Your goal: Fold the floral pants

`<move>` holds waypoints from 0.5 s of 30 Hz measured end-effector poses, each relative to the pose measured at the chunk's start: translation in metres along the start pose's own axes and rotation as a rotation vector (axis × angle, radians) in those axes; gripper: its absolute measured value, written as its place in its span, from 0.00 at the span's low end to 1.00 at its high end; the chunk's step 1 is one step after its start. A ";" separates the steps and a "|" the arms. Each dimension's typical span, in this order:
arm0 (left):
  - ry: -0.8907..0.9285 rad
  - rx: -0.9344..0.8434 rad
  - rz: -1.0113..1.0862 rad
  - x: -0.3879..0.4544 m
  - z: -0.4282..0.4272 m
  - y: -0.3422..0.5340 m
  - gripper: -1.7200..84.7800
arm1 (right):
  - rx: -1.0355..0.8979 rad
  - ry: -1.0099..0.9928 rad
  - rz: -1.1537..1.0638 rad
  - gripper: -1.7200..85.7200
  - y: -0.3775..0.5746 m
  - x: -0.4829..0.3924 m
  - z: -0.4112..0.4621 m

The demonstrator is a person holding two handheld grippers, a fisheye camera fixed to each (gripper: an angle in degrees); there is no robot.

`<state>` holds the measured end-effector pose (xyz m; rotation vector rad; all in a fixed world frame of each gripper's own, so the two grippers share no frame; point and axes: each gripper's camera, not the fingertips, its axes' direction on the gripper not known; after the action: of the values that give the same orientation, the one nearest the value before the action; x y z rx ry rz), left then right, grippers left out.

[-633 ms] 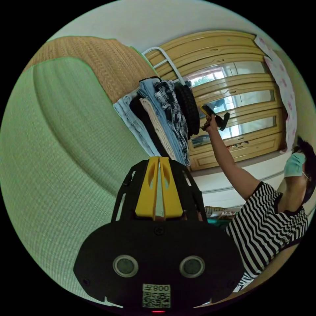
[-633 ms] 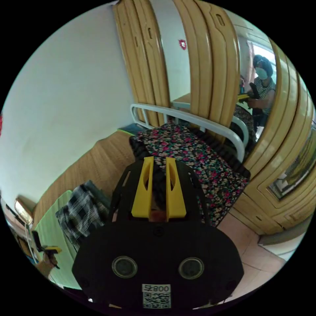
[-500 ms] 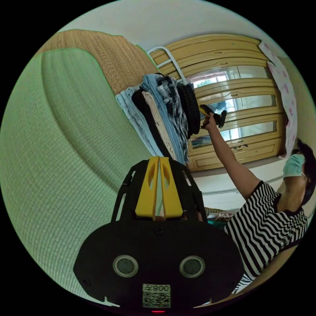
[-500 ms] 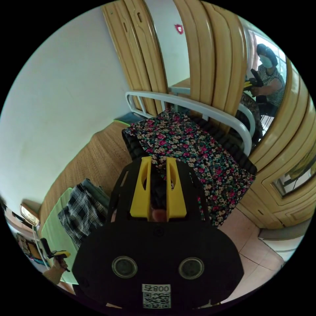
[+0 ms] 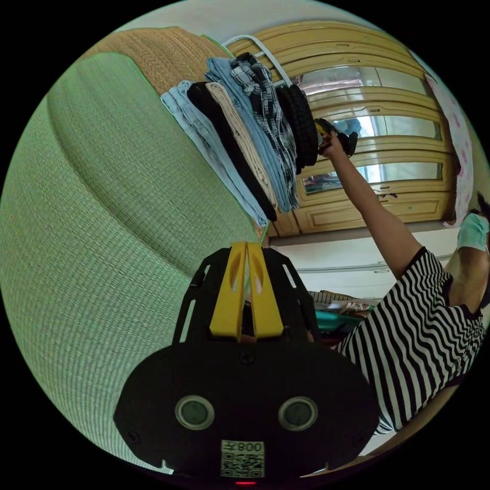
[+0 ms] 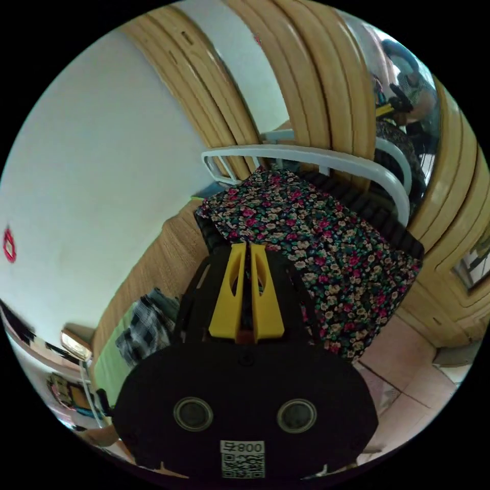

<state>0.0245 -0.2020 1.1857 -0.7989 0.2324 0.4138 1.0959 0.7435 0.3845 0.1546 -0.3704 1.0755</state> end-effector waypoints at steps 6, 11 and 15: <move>0.034 -0.006 -0.026 -0.017 -0.002 0.071 0.02 | 0.065 -0.113 0.055 0.02 0.010 0.041 -0.030; 0.079 0.044 -0.049 -0.026 -0.011 0.132 0.02 | 0.138 -0.260 0.000 0.02 0.022 0.059 -0.065; 0.078 0.068 -0.048 -0.026 -0.018 0.190 0.02 | 0.197 -0.501 -0.060 0.02 0.034 0.064 -0.095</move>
<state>-0.0837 -0.1034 1.0604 -0.7529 0.2978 0.3277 1.1133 0.8410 0.3183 0.6135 -0.7036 1.0055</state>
